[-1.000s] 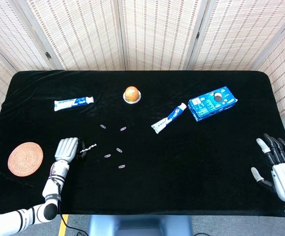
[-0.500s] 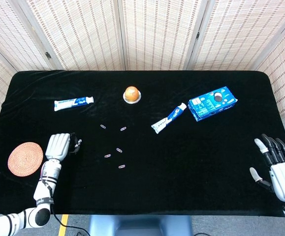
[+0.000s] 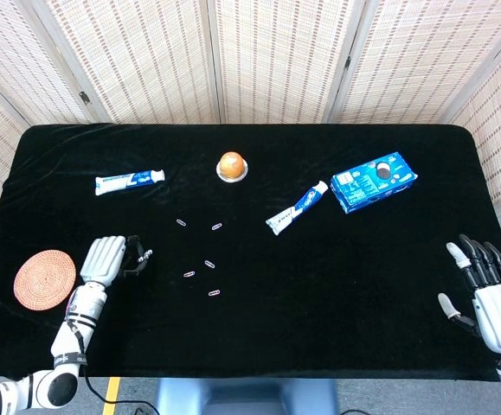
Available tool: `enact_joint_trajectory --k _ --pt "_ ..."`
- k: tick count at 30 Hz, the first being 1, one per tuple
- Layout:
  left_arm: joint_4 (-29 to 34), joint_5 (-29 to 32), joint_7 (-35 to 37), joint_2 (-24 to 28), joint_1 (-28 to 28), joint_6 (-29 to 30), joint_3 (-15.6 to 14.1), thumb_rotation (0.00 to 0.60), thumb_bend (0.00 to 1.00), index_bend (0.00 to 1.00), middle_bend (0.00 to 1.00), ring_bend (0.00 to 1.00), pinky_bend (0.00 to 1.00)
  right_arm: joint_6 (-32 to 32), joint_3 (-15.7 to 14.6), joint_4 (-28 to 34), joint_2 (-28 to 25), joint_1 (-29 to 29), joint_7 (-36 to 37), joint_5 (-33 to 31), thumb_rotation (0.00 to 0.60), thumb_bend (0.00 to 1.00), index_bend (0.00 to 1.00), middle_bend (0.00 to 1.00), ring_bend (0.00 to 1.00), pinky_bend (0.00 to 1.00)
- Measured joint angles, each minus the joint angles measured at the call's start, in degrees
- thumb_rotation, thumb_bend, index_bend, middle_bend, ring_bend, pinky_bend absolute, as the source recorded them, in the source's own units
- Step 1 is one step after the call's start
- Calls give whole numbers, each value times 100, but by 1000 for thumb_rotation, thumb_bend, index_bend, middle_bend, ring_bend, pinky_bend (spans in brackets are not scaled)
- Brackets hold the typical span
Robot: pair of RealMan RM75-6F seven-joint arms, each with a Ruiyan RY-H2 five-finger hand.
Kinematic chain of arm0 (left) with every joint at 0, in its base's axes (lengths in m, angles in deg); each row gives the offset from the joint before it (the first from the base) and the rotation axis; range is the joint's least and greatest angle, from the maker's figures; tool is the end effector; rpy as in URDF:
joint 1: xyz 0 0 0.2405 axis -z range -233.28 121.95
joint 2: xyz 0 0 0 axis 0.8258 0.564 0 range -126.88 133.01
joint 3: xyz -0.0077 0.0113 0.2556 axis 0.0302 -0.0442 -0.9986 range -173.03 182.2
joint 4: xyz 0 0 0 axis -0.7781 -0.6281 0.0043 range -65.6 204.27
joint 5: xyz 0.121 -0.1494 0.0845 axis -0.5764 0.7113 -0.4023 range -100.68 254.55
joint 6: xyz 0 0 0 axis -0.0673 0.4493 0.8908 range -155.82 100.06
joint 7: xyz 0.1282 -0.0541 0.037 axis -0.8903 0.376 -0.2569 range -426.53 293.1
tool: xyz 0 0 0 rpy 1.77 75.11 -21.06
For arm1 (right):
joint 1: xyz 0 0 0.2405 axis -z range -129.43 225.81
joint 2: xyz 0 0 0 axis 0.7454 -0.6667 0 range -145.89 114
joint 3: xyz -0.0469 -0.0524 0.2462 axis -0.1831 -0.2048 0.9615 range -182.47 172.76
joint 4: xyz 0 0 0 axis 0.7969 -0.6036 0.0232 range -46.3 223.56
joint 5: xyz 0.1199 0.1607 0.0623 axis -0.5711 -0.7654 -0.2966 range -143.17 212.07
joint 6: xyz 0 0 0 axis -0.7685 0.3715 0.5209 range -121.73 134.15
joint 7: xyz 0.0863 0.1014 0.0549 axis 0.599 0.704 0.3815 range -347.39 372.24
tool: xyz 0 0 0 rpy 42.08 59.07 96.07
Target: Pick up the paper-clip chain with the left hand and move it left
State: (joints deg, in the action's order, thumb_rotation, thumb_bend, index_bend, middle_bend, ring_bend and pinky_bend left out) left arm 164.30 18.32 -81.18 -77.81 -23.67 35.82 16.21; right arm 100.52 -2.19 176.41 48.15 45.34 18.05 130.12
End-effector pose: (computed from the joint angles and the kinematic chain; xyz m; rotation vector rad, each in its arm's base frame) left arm -0.1973 0.3167 0.0405 -1.5358 -1.1792 -0.9761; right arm -0.3007 -0.1672 0.1762 1.4216 -0.7600 1.0828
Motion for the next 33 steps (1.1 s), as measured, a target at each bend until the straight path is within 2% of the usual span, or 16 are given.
enact_joint_trajectory --k 5,11,21,33 --pt "176 -341 -46 6 -4 81 -96 600 594 769 1000 1000 1000 93 19 -7 -28 17 118 16 600 351 0 0 0 0" --pt "413 -838 -285 -160 -39 299 -360 600 594 769 1000 1000 1000 251 18 -24 -68 62 284 97 600 351 0 0 0 0" --pt "353 -1008 -332 -535 43 116 -537 600 595 769 1000 1000 1000 568 32 -109 -57 170 560 177 600 352 0 0 0 0" --pt "305 -1532 -264 -788 -47 154 -861 600 594 769 1000 1000 1000 860 16 -136 -61 325 630 255 600 351 0 0 0 0"
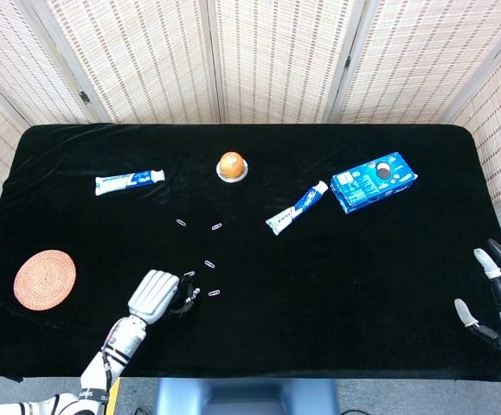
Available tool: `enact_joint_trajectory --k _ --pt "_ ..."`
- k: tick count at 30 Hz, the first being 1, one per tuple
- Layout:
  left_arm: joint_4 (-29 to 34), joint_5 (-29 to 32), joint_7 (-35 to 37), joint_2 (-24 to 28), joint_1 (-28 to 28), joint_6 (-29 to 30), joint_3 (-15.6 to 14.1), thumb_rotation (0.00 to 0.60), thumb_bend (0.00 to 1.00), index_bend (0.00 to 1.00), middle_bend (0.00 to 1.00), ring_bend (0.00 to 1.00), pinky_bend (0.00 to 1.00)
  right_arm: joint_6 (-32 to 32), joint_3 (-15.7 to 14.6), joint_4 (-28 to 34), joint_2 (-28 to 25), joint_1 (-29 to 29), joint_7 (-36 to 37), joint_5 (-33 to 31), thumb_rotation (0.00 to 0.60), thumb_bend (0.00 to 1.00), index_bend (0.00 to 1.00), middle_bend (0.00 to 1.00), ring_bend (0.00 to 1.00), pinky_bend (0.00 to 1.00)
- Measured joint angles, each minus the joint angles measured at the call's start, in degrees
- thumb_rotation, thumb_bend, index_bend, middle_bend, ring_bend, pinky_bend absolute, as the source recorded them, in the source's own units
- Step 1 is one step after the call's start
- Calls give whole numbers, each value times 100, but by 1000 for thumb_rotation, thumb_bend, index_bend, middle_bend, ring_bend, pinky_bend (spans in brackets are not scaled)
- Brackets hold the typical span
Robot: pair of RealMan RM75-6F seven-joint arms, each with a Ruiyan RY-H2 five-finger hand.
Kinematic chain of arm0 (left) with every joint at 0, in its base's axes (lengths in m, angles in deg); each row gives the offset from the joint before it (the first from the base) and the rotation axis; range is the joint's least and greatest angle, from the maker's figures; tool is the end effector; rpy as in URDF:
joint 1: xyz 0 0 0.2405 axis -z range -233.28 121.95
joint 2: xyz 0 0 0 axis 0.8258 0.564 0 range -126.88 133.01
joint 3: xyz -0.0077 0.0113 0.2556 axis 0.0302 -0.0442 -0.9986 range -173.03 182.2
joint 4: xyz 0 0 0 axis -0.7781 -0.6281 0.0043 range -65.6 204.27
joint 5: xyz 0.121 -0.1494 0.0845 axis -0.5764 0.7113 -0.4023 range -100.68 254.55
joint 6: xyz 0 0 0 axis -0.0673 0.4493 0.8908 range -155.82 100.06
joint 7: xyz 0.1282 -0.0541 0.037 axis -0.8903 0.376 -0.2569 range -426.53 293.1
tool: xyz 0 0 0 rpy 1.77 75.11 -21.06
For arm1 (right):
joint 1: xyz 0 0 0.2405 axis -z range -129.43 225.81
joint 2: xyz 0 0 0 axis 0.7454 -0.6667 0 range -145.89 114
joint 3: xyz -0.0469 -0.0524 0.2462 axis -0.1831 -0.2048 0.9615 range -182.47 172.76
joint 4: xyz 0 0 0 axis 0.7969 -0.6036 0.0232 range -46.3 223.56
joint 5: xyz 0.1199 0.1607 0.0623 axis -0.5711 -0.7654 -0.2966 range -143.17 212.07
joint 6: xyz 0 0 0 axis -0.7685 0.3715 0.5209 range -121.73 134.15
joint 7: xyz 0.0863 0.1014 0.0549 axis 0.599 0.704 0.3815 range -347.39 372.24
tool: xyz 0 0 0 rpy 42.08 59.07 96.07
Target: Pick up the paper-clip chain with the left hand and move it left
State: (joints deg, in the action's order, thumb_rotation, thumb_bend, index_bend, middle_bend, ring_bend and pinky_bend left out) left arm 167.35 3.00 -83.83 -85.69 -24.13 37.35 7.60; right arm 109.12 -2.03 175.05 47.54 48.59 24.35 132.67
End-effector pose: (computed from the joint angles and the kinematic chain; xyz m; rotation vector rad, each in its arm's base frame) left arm -0.1483 0.2550 -0.0196 -1.8558 -1.1126 -1.0853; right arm -0.2987 -0.1455 0.1972 1.3400 -0.7240 1.2253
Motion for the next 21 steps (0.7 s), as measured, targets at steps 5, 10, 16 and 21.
enact_joint_trajectory --k 5,10,16,21 --pt "-107 -80 68 -116 6 -73 -37 600 594 769 1000 1000 1000 123 -5 -24 2 60 21 44 600 351 0 0 0 0" --pt "-261 -147 97 -237 27 -133 -50 600 594 769 1000 1000 1000 215 -8 -59 -6 113 77 74 600 351 0 0 0 0" --pt "-493 -218 163 -411 77 -197 -8 600 594 769 1000 1000 1000 268 1 -75 -7 153 83 67 600 351 0 0 0 0" --pt "-626 -272 221 -504 98 -191 49 600 593 769 1000 1000 1000 244 12 -89 4 165 65 18 600 351 0 0 0 0"
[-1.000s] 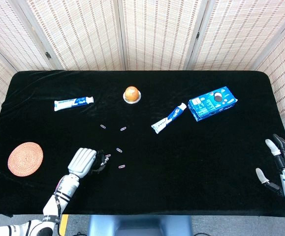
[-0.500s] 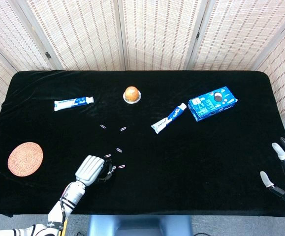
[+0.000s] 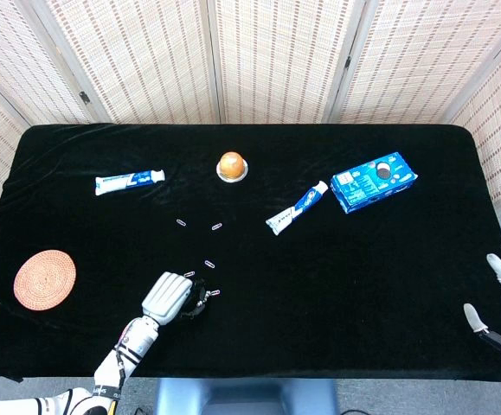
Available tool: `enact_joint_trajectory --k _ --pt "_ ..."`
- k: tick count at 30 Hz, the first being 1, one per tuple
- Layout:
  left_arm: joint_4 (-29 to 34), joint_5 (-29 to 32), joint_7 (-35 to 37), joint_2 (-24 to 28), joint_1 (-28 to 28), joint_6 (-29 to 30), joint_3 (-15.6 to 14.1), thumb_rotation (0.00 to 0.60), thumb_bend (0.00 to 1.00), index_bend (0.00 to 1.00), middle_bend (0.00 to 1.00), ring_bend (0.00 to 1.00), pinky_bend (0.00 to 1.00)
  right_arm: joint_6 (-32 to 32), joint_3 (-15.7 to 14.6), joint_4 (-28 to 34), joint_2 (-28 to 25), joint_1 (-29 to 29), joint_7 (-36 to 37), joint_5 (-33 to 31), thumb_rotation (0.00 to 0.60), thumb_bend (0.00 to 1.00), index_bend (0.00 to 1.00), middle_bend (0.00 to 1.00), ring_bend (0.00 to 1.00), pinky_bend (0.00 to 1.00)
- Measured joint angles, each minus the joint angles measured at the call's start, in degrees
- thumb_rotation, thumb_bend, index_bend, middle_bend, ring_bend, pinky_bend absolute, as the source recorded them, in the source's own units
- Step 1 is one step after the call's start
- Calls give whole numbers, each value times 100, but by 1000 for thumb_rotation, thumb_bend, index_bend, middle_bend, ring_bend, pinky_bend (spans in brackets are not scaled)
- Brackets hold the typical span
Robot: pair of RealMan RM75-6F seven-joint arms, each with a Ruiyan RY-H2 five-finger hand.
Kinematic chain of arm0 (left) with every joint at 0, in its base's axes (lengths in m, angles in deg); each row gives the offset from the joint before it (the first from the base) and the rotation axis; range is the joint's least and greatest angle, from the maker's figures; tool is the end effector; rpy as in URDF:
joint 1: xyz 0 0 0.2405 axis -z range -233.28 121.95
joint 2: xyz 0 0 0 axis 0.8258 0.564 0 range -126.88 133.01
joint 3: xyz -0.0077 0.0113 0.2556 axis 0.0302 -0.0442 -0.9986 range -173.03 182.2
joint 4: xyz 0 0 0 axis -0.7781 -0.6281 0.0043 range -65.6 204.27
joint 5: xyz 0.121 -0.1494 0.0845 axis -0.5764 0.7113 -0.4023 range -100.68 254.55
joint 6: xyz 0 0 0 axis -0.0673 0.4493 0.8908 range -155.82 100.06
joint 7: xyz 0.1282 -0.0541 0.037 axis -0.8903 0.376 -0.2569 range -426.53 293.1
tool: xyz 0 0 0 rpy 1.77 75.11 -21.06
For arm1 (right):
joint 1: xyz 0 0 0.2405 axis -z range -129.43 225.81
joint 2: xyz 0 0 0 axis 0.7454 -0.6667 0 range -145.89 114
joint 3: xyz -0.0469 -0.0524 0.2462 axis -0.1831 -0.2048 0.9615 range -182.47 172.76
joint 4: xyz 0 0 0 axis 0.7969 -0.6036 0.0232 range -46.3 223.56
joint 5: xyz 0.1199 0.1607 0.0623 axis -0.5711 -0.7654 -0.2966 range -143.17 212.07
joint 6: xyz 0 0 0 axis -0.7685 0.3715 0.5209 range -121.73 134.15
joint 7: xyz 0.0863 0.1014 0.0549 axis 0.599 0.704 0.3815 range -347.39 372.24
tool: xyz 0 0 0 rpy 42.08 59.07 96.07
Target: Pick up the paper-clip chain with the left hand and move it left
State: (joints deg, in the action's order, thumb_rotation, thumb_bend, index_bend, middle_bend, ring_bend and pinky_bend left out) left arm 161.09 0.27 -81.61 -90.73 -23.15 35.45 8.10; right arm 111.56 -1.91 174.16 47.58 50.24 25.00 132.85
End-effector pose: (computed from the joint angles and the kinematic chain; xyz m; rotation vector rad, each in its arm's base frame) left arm -0.1420 0.2587 -0.0444 -1.9016 -1.0948 -1.1149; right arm -0.3019 -0.1353 0.2033 1.3106 -0.7024 1.2315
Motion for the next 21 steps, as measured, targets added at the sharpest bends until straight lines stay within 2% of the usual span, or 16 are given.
enact_joint_trajectory --k 13,21 --pt "-247 89 68 -142 106 -286 29 600 592 769 1000 1000 1000 99 28 -65 33 122 58 -102 600 351 0 0 0 0" --pt "-230 28 85 -22 72 6 220 600 593 769 1000 1000 1000 71 38 -67 28 123 80 -106 600 351 0 0 0 0"
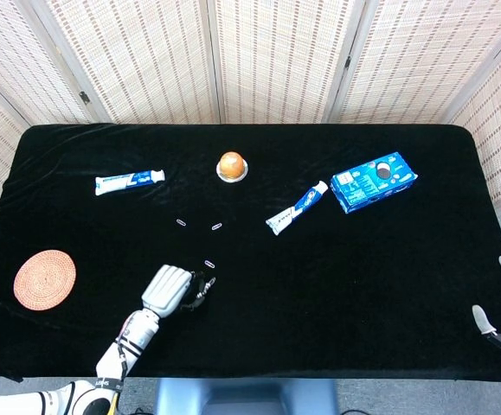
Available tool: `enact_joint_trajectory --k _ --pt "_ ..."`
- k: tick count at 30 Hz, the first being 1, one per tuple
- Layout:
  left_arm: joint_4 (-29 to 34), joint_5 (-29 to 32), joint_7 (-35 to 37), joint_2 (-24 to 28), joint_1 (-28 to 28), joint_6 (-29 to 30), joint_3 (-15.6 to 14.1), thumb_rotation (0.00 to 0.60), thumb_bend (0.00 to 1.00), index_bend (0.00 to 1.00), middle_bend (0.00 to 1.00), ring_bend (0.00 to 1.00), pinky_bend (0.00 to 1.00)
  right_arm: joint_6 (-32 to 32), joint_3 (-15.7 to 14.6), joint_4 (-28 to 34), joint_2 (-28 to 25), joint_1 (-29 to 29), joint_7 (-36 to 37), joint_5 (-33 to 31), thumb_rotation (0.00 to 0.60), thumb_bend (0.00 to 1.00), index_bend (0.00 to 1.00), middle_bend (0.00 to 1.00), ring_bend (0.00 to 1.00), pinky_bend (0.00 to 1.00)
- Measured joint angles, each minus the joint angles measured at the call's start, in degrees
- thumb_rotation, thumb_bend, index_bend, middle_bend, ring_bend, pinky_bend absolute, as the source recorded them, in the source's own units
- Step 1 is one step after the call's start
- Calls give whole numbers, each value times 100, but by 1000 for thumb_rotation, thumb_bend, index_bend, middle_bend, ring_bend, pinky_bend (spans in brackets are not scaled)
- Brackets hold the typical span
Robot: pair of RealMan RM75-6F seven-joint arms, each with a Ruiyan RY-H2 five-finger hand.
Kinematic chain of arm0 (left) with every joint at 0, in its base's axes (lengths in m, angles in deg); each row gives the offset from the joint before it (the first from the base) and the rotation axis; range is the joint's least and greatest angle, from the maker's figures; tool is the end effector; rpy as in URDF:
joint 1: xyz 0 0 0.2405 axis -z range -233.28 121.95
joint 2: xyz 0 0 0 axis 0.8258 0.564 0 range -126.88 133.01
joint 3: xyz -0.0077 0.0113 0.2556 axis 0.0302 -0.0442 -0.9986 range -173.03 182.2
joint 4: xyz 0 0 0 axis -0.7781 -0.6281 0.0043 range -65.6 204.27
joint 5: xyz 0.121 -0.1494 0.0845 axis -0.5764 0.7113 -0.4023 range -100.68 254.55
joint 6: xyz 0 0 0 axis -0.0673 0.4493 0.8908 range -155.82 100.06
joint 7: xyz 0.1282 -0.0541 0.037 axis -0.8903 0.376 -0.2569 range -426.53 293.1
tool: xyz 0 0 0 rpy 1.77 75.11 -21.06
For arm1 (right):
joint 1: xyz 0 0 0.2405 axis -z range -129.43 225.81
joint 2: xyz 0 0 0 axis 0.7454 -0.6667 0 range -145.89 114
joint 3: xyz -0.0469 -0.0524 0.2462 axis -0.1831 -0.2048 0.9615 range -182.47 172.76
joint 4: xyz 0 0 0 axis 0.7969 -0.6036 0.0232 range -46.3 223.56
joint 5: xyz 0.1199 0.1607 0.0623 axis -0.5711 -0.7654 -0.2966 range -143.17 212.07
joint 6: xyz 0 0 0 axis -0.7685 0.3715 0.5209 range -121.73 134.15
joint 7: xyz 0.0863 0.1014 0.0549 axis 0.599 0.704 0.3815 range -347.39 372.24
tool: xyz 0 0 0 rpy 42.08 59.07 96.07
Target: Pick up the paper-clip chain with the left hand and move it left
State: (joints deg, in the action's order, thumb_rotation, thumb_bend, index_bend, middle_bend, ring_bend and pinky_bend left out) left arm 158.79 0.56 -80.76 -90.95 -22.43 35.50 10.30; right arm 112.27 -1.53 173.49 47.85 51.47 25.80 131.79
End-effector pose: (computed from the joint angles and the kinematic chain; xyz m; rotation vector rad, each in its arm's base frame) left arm -0.1426 0.2749 -0.0395 -1.8610 -1.0650 -1.1322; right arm -0.3073 -0.1295 0.2065 1.2752 -0.7067 1.2213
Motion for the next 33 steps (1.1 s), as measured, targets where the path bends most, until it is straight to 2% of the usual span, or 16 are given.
enact_joint_trajectory --k 4,13,33 --pt "29 11 53 156 -28 122 137 600 593 769 1000 1000 1000 -47 3 14 13 -18 -49 5 600 351 0 0 0 0" --pt "-226 109 283 251 -32 41 192 600 593 769 1000 1000 1000 -212 41 23 39 -82 -129 -70 600 351 0 0 0 0" --pt "-741 210 725 93 5 -242 138 600 593 769 1000 1000 1000 -435 80 21 57 -175 -158 -180 600 351 0 0 0 0"
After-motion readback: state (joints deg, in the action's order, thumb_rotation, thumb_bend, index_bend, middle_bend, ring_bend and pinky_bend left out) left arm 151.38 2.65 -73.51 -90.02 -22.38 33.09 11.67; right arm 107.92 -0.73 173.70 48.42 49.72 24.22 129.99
